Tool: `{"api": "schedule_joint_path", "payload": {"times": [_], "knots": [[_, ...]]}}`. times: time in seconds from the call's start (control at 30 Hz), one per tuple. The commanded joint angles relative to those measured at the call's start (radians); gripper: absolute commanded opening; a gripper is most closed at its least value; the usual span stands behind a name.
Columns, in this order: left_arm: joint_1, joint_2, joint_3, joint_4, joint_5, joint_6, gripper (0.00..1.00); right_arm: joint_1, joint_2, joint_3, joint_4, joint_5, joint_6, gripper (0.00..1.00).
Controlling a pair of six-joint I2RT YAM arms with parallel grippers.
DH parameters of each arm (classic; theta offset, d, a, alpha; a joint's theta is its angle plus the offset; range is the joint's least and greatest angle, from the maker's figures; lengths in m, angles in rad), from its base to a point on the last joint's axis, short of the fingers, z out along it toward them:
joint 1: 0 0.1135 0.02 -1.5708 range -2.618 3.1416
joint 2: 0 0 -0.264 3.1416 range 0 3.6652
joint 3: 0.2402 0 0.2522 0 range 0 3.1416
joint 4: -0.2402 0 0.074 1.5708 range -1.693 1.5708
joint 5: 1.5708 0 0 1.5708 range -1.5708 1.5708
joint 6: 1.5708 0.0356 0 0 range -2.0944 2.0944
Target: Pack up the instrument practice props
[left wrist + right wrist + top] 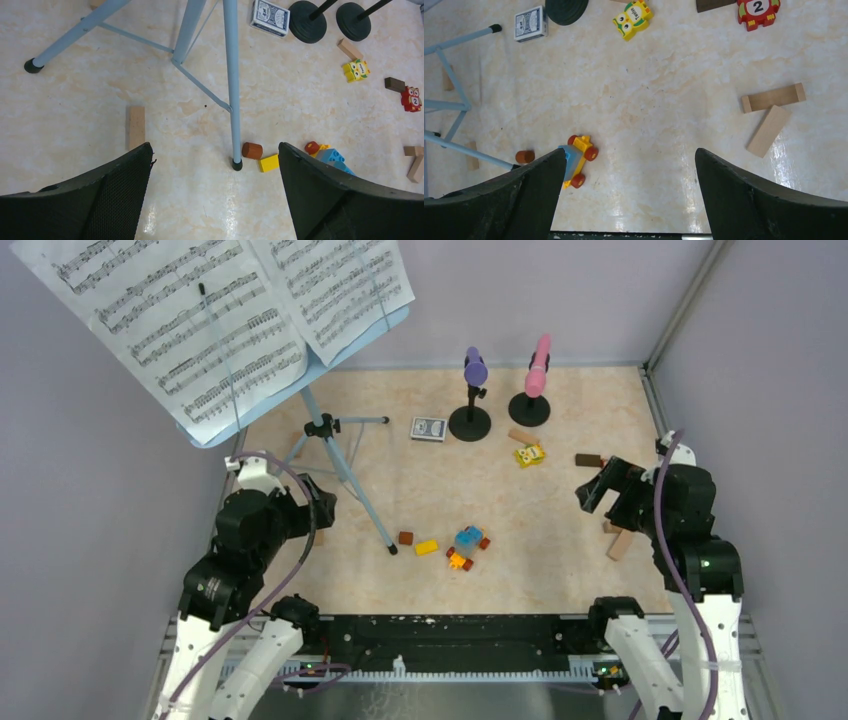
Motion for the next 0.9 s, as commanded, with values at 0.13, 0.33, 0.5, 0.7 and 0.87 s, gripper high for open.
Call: {"api": "schedule_joint_path", "payload": {"times": [0.13, 0.33, 0.5, 0.7, 0.87], "knots": [[0.004, -0.057, 0.002, 0.075, -0.094, 0.08, 0.99, -0.005, -0.039, 0.004, 0.123, -0.147, -0.062, 0.99], [0.002, -0.122, -0.032, 0.124, -0.095, 0.081, 0.99, -0.004, -0.016, -0.013, 0.264, -0.283, -0.025, 0.98], [0.003, -0.138, -0.086, 0.17, -0.11, 0.064, 0.99, 0.163, 0.064, -0.004, 0.376, -0.172, 0.005, 0.98], [0.004, -0.141, -0.097, 0.157, -0.195, 0.041, 0.99, 0.713, 0.308, 0.033, 0.575, 0.225, -0.039, 0.98], [0.004, -0.146, -0.104, 0.146, -0.237, 0.018, 0.99, 0.898, 0.552, 0.054, 0.915, 0.154, -0.103, 0.96]]}}
